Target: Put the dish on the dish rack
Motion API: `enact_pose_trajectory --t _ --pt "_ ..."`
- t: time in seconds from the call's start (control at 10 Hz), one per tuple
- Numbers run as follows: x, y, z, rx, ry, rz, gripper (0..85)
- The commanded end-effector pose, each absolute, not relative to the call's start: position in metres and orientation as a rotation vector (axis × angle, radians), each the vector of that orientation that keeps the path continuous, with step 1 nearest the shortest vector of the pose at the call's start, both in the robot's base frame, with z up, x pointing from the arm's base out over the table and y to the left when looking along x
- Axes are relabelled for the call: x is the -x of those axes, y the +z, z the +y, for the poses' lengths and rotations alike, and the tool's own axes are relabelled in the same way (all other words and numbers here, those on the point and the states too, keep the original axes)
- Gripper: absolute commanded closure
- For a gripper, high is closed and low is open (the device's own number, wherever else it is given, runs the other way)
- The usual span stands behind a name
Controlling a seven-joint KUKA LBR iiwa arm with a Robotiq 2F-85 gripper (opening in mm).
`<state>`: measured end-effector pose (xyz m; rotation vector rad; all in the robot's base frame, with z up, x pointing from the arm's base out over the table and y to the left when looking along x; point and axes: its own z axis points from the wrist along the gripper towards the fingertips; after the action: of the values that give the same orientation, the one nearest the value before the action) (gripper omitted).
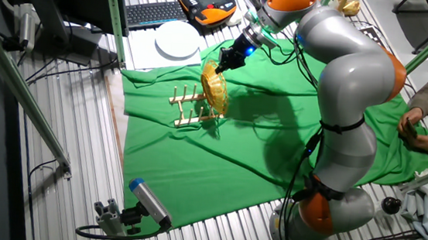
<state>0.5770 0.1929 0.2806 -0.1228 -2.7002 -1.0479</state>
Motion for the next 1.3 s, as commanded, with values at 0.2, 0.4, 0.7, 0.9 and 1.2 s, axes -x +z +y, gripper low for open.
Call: enact_pose_trajectory --t 0.2,0.4,0.7,0.9,1.2 --pt "-0.5732 0.2867 0.1912 0.151 -1.082 -2.671 85.0" --pt "-0.5709 0.2850 0.1900 0.156 -1.106 -2.672 85.0" --pt "-0.5704 0.2820 0.1893 0.184 -1.113 -2.692 85.0" --pt "-0.5712 0.2813 0.1901 0.180 -1.091 -2.689 85.0" --pt "-0.5712 0.2816 0.1903 0.195 -1.043 -2.698 85.0"
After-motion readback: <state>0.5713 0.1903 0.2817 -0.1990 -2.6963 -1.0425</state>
